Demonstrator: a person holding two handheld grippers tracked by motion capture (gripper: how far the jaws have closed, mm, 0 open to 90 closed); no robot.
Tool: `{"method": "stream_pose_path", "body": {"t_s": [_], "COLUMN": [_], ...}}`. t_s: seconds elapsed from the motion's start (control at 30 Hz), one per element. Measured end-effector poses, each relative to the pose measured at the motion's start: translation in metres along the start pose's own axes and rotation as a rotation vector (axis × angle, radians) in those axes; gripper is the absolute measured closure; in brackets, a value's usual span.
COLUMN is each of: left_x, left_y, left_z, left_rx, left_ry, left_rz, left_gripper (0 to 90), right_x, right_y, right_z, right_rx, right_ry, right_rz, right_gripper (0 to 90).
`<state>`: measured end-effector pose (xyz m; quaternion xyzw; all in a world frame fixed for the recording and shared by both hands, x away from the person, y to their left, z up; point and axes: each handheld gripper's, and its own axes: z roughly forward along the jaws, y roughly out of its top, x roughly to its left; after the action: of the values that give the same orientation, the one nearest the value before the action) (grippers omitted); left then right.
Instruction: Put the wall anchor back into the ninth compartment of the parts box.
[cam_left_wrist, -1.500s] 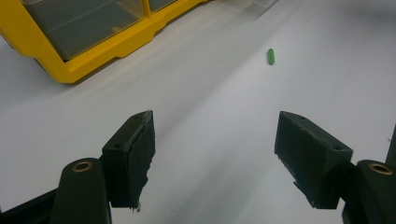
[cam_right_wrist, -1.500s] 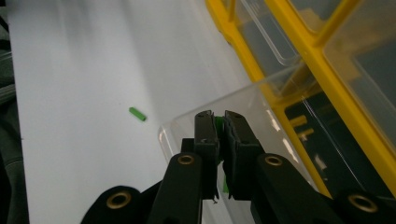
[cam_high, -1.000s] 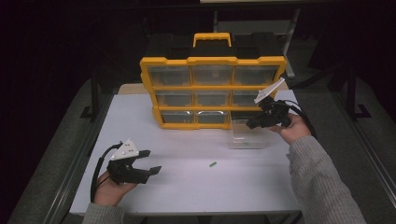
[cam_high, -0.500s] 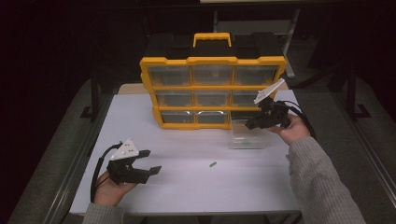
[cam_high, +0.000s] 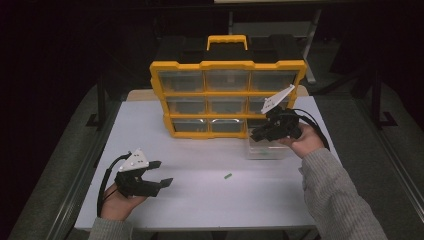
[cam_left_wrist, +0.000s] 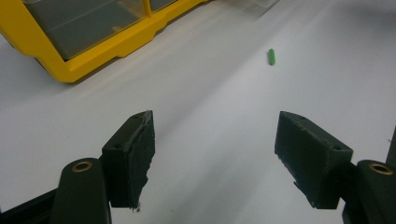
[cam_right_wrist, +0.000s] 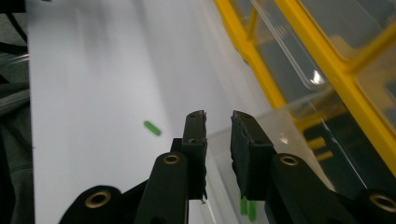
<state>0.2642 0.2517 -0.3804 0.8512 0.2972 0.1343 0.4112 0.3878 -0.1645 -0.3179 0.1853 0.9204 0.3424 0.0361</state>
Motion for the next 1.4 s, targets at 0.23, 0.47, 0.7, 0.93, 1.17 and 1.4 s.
{"method": "stream_pose_path", "body": {"t_s": [0.23, 0.47, 0.7, 0.93, 1.17, 1.4], "left_x": [0.0, 0.0, -0.001, 0.0, 0.0, 0.001], "left_y": [0.0, 0.0, 0.0, 0.0, -0.001, -0.001], "left_z": [0.0, 0.0, 0.0, 0.0, 0.0, 0.0], "left_rx": [-0.003, -0.004, -0.005, -0.001, -0.005, -0.005], "left_ry": [0.0, -0.001, -0.003, -0.002, -0.002, -0.007], "left_rz": [-0.004, -0.005, -0.006, -0.002, -0.003, -0.011], "left_gripper": [28.2, 28.2, 28.0, 27.8, 27.9, 27.7], "right_x": [0.018, 0.032, 0.048, 0.059, 0.065, 0.068], "right_y": [0.011, 0.016, 0.018, 0.012, 0.008, 0.006], "right_z": [0.009, 0.021, 0.046, 0.07, 0.09, 0.112], "right_rx": [-0.008, -0.005, 0.02, 0.057, 0.09, 0.173], "right_ry": [0.016, 0.044, 0.09, 0.107, 0.109, 0.088], "right_rz": [-0.059, -0.077, -0.105, -0.115, -0.145, -0.187], "right_gripper": [67.0, 61.4, 58.8, 56.8, 57.1, 58.4]}}
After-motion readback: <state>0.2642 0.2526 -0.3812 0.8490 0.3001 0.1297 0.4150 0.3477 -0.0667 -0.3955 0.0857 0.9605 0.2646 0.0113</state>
